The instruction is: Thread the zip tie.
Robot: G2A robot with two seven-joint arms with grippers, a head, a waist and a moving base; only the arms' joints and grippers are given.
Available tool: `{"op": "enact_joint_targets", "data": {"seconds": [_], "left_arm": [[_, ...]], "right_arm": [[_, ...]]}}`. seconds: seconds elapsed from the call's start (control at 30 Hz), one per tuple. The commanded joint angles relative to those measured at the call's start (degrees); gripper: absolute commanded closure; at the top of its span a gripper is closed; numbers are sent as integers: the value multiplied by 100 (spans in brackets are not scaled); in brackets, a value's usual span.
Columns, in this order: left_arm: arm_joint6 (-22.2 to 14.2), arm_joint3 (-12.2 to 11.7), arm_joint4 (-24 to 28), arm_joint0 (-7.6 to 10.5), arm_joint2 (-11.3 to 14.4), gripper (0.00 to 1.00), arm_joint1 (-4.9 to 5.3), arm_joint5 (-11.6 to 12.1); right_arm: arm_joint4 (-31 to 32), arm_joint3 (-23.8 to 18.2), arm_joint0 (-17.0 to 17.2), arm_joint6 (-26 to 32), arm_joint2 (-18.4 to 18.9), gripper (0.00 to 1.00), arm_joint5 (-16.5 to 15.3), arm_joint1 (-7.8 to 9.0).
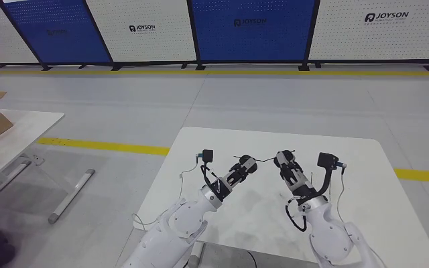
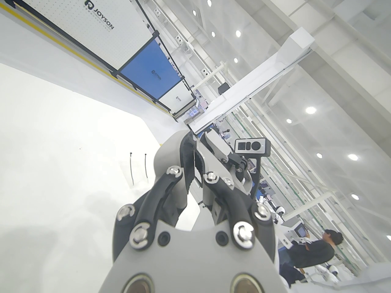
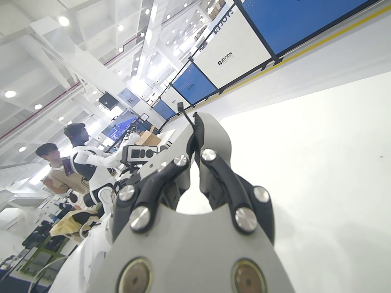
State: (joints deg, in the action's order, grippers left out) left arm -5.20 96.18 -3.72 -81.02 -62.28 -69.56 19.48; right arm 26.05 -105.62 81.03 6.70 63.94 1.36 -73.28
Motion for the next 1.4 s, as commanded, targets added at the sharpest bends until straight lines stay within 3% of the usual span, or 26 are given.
{"op": "enact_joint_targets", "data": {"seconds": [0.0,0.87,1.07,1.23,1.37], "left_arm": [[0,0,0,0,0,100,0,0],[0,0,0,0,0,100,0,0],[0,0,0,0,0,100,0,0],[206,-71,-70,37,34,100,-27,-121],[-97,-159,349,97,26,100,-33,0]], "right_arm": [[20,-5,8,-8,3,100,6,-5],[-60,54,-40,242,-50,100,45,-83],[-60,-81,112,42,122,100,-41,-75],[-65,-261,332,-117,318,100,-110,-57],[-89,-310,385,-140,367,100,-118,-54]]}}
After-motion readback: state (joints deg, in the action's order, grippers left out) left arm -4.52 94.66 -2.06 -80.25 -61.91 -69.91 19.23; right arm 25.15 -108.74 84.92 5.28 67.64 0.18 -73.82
